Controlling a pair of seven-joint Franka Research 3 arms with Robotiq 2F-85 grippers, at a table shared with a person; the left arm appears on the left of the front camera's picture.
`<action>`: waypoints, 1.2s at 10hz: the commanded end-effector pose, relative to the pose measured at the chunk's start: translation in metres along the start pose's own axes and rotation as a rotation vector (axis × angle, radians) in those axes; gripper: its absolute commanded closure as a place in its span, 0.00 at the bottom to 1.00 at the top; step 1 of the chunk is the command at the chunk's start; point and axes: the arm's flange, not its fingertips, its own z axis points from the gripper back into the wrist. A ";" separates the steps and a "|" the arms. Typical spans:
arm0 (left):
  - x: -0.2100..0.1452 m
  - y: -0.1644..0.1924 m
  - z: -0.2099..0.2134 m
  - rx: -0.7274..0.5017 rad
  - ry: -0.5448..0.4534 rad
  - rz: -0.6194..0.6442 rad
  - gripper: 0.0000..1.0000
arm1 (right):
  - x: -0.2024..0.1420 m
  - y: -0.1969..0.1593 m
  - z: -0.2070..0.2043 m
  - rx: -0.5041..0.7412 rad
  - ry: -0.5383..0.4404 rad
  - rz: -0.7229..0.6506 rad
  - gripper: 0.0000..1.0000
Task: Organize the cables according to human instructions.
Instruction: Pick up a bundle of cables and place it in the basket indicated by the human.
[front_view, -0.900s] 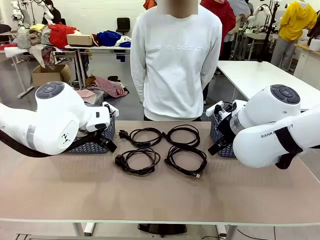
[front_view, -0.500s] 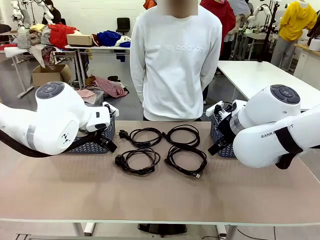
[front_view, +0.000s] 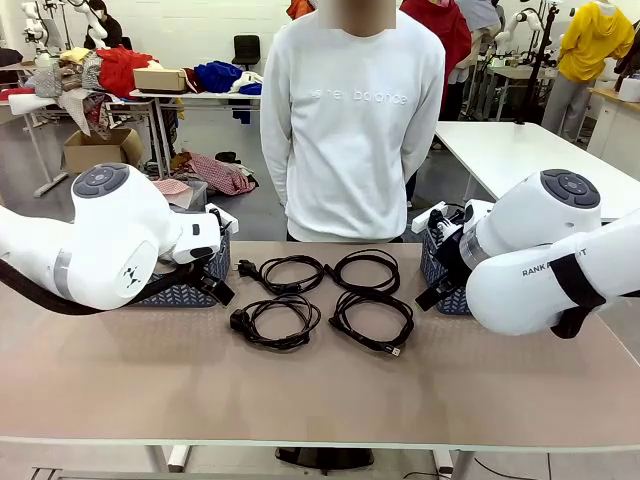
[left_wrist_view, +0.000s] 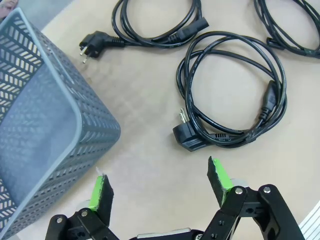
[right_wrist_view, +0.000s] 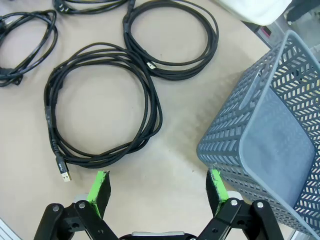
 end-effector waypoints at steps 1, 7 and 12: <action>0.000 0.000 0.000 0.000 0.000 0.000 0.00 | 0.000 -0.004 0.002 0.000 0.008 -0.004 0.00; -0.017 0.010 0.067 -0.140 -0.051 -0.169 0.00 | -0.001 -0.040 0.062 0.169 -0.091 0.109 0.00; -0.044 0.029 0.109 -0.289 -0.208 -0.198 0.00 | -0.024 -0.060 0.106 0.285 -0.219 0.144 0.00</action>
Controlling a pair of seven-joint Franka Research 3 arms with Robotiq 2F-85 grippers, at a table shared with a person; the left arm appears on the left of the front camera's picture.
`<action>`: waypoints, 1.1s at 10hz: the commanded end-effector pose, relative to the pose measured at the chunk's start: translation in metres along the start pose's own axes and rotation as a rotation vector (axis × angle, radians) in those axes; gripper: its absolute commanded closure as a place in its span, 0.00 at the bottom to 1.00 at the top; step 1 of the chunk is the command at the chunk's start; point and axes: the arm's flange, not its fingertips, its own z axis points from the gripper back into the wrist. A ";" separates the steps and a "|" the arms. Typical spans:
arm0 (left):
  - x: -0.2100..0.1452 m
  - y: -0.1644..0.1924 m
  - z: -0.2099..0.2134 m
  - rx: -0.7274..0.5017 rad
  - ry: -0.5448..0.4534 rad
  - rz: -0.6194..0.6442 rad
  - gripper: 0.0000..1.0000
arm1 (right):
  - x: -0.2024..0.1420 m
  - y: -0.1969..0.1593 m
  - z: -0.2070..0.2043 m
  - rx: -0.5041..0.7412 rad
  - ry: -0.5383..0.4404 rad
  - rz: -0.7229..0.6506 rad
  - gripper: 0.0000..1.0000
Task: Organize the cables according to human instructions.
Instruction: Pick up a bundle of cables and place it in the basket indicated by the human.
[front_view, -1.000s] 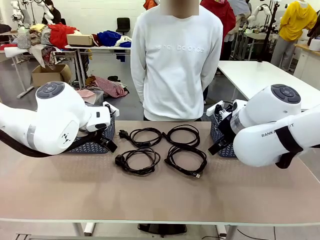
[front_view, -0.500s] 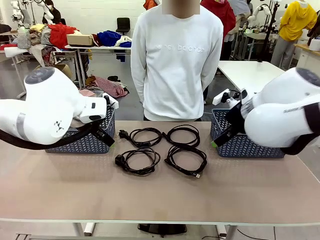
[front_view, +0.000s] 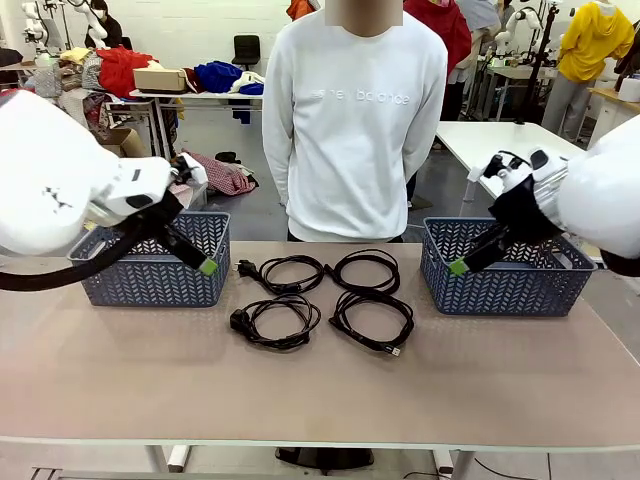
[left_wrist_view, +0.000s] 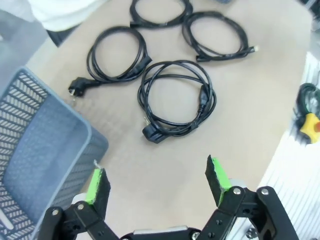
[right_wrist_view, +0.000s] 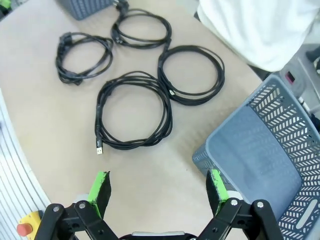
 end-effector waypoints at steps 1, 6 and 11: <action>-0.048 -0.016 0.008 -0.060 -0.050 -0.014 0.00 | -0.024 0.001 0.008 0.071 -0.066 0.021 0.00; -0.060 -0.006 0.030 -0.080 -0.094 0.012 0.00 | -0.039 -0.002 0.021 0.100 -0.099 0.014 0.00; -0.019 0.021 0.035 -0.063 -0.080 0.010 0.00 | -0.012 -0.014 0.026 0.076 -0.076 -0.003 0.00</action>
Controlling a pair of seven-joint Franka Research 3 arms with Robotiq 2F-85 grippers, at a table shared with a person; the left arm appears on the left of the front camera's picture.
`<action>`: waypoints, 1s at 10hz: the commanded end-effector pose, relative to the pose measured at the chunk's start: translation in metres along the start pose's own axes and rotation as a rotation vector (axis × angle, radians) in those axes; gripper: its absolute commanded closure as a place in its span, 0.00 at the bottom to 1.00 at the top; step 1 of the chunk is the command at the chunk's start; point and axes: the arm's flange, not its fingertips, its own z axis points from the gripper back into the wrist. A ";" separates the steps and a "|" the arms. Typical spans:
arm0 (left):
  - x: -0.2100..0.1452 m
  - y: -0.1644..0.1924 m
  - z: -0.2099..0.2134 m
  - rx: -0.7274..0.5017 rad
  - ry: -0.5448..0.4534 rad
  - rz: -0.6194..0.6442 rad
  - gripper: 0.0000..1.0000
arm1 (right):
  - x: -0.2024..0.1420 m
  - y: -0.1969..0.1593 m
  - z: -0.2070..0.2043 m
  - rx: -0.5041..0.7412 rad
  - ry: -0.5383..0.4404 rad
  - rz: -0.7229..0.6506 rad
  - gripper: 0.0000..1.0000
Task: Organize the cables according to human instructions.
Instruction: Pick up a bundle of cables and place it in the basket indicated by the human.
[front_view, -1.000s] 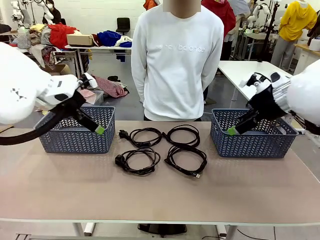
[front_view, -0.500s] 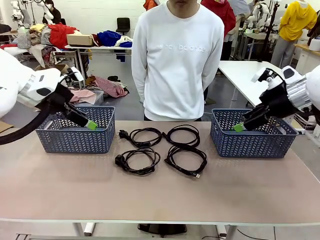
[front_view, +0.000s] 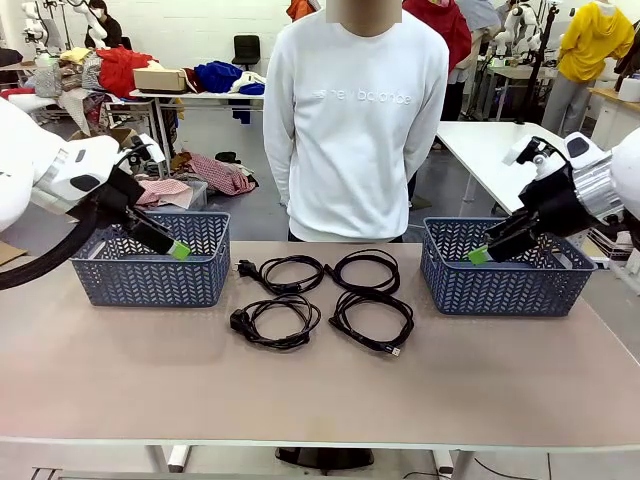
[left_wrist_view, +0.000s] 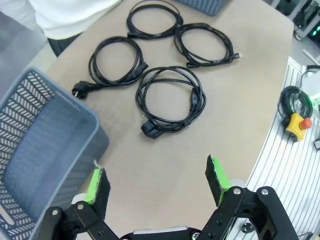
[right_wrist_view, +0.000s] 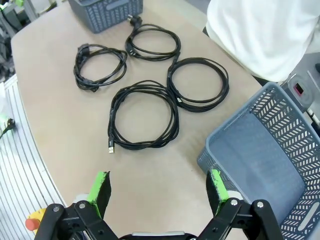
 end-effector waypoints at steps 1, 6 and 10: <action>-0.001 0.003 -0.001 -0.008 -0.014 -0.002 0.00 | -0.001 -0.002 0.000 0.009 -0.008 0.001 0.00; -0.001 0.003 -0.001 -0.008 -0.014 -0.002 0.00 | -0.001 -0.002 0.000 0.009 -0.008 0.001 0.00; -0.001 0.003 -0.001 -0.008 -0.014 -0.002 0.00 | -0.001 -0.002 0.000 0.009 -0.008 0.001 0.00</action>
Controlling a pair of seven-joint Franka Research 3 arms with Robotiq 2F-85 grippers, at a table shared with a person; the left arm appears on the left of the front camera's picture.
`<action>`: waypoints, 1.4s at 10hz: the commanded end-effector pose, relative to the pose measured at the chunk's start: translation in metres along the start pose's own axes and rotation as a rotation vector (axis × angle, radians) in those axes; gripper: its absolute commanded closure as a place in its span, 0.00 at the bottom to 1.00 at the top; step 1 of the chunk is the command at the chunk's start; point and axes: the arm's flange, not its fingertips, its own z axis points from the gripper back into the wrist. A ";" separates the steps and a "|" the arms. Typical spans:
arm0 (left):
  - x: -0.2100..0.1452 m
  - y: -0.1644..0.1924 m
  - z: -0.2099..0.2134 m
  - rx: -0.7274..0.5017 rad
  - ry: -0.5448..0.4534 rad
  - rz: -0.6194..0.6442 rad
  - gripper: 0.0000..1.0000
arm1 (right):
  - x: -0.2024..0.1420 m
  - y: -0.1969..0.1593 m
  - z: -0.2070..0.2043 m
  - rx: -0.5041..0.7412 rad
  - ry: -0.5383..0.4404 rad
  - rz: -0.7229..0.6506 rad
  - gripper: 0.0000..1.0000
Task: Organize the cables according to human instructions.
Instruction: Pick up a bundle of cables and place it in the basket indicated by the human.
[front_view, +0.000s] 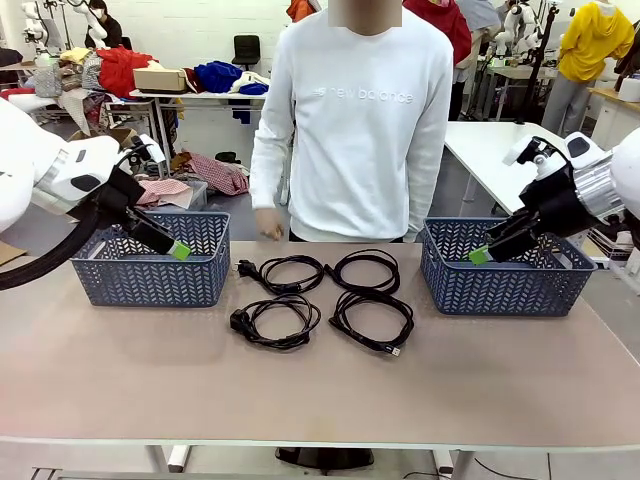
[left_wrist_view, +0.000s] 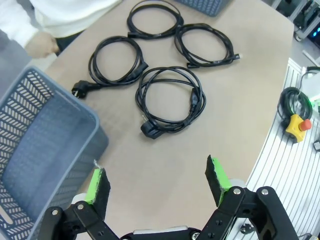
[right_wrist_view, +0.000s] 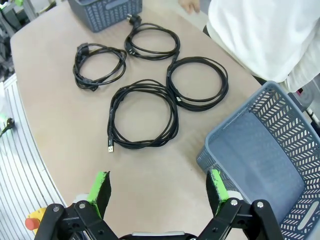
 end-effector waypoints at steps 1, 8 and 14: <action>-0.001 0.003 0.000 -0.008 -0.013 -0.011 0.00 | 0.000 -0.001 -0.001 0.012 -0.012 0.002 0.00; -0.001 0.003 0.000 -0.008 -0.013 -0.011 0.00 | 0.000 -0.001 -0.001 0.012 -0.012 0.002 0.00; -0.001 0.003 0.000 -0.008 -0.013 -0.011 0.00 | 0.000 -0.001 -0.001 0.012 -0.012 0.002 0.00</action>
